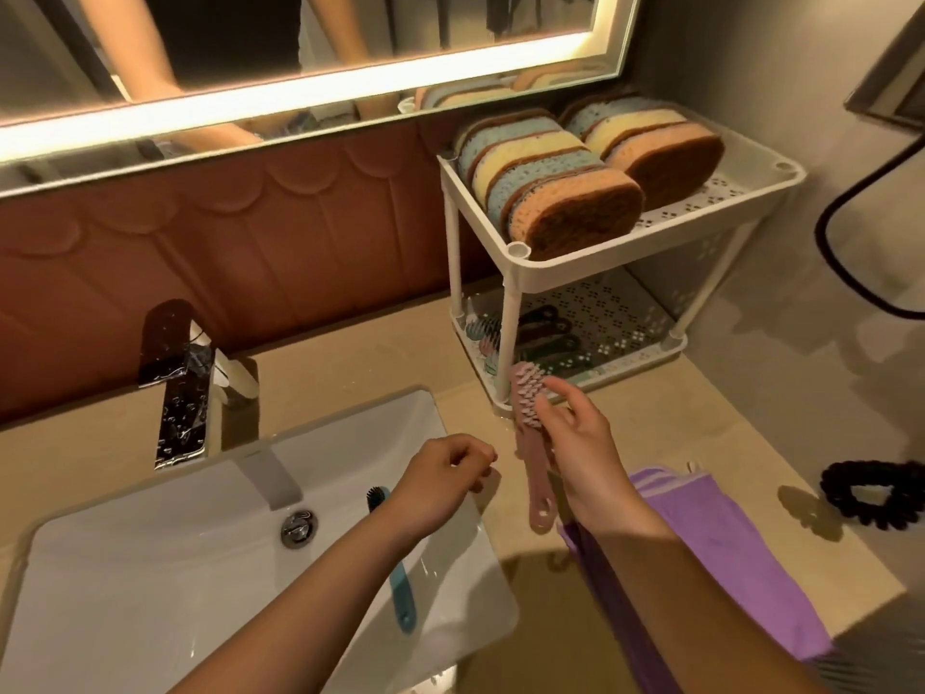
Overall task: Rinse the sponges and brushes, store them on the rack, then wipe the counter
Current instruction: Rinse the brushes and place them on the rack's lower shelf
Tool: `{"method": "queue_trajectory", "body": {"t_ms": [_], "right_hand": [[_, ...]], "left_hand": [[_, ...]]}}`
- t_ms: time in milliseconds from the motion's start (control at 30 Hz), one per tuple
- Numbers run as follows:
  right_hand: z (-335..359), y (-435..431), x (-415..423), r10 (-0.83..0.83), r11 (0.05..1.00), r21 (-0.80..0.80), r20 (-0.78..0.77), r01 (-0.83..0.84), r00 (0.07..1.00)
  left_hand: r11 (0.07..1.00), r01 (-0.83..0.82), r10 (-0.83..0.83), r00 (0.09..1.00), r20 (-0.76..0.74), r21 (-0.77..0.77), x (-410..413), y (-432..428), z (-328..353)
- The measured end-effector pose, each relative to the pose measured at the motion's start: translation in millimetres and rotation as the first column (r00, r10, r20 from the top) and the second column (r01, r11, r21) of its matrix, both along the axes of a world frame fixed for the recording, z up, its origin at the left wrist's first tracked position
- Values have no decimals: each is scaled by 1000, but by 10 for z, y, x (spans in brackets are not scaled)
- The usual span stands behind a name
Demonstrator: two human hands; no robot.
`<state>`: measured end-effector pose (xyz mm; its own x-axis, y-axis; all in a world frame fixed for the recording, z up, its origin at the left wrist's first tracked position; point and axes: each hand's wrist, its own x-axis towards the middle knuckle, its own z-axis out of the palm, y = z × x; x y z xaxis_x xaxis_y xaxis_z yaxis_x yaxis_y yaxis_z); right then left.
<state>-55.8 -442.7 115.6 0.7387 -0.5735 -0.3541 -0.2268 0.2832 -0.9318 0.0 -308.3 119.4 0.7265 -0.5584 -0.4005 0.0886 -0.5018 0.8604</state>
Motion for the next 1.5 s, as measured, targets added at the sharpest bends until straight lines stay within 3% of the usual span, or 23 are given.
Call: {"method": "queue_trajectory", "body": {"t_ms": [200,367,567,767,833,1067,1200,1267,1367,1433,1500], "right_hand": [[14,-744,177,39,956,-281,-153,-81,987],[-172,-1328,471,53,740,-582,-450,-338,891],[-226,-1644,788,179,443,-607,-662,-661,728],[-431,-1657,959,284,342,-564,-700,-752,655],[-466,-1635,963,288,302,-563,-716,-770,636],[-510,-1614,829,273,335,-555,-717,-762,642],[-429,-1551,722,257,351,-540,-730,-765,633],[-347,-1483,666,228,327,-561,-734,-760,640],[-142,-1338,593,217,345,-612,-686,-712,695],[20,-1197,536,245,354,-627,-654,-694,716],[169,-998,443,304,322,-598,-669,-734,679]], "left_hand": [[990,-142,143,983,117,-19,281,-427,126],[973,-161,211,908,363,-163,450,-689,153],[980,-193,181,783,595,-43,479,-780,84],[981,-191,125,674,728,9,477,-778,-21],[982,-190,124,677,726,10,480,-786,-34],[981,-176,75,731,679,81,511,-768,44],[990,-133,141,887,439,-49,465,-712,91],[991,-133,125,929,348,-3,381,-635,105],[989,-59,24,970,240,139,287,-480,97],[988,50,-73,985,154,148,244,-341,102],[982,145,-155,985,73,122,184,-167,125]]}}
